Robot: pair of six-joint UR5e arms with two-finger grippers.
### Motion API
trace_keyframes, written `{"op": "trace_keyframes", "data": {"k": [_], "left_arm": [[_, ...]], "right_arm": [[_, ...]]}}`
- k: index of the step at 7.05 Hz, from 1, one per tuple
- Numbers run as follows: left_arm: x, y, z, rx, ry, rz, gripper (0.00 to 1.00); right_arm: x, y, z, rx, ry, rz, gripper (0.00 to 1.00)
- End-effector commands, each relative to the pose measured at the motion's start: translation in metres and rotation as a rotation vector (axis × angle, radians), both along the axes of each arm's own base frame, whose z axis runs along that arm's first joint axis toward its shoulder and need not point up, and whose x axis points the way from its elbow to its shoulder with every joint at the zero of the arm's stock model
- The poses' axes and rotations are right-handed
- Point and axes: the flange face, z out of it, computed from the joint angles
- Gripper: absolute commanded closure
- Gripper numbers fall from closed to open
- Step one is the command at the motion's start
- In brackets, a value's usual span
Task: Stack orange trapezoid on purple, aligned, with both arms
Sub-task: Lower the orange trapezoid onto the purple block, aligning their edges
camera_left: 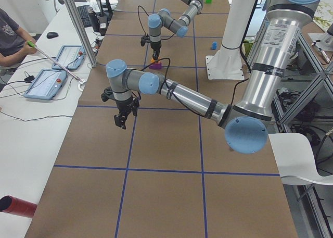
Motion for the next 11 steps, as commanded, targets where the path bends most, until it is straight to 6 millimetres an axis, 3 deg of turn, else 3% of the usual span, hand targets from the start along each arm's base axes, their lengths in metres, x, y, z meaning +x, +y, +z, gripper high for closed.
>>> {"op": "trace_keyframes", "data": {"k": [1, 9, 11], "left_arm": [[0.0, 0.0, 0.0, -0.001, 0.0, -0.001, 0.0], [0.0, 0.0, 0.0, -0.002, 0.0, -0.002, 0.0], [0.001, -0.001, 0.003, -0.008, -0.002, -0.001, 0.0]], "right_arm": [[-0.003, 0.003, 0.002, -0.004, 0.001, -0.002, 1.0], [-0.007, 0.004, 0.013, 0.018, 0.012, 0.016, 1.0], [-0.011, 0.01, 0.028, 0.028, -0.034, 0.029, 1.0]]}}
